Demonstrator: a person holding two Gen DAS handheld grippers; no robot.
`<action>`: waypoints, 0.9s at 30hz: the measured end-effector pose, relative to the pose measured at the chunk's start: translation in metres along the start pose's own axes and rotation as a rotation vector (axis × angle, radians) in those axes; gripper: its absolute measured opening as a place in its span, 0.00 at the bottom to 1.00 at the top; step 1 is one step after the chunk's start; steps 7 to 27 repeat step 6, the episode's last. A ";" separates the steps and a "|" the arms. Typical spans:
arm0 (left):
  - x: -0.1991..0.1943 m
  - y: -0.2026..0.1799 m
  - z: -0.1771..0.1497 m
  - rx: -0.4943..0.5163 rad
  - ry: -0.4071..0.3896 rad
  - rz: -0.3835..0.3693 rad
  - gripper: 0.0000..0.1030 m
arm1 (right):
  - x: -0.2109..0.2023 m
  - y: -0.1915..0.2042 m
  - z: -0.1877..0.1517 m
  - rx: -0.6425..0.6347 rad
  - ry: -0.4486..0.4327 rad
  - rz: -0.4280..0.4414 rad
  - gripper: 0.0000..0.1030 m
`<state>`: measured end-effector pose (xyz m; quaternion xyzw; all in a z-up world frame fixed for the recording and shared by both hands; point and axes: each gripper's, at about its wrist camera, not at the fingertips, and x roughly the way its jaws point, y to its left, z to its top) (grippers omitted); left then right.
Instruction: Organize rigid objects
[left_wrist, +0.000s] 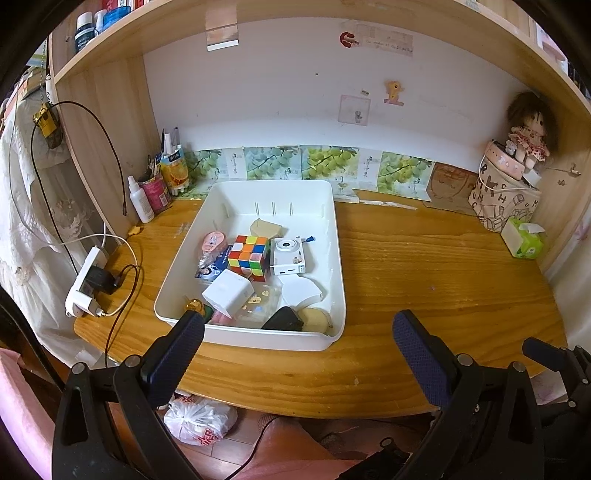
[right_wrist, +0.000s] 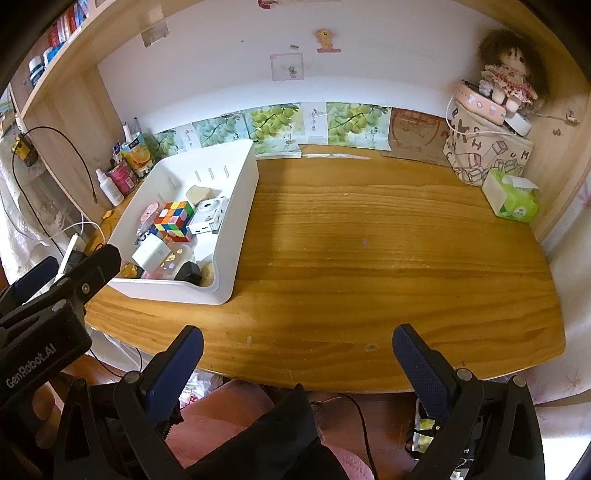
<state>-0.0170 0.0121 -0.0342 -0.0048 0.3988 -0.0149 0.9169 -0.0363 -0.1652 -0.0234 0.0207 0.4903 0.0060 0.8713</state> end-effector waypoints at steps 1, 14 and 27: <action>0.001 0.000 0.001 0.001 0.000 0.000 0.99 | 0.001 0.000 0.000 0.002 0.001 0.000 1.00; 0.004 0.001 0.004 0.006 -0.003 0.003 0.99 | 0.004 -0.001 0.004 0.008 0.009 0.002 1.00; 0.004 0.001 0.004 0.006 -0.003 0.003 0.99 | 0.004 -0.001 0.004 0.008 0.009 0.002 1.00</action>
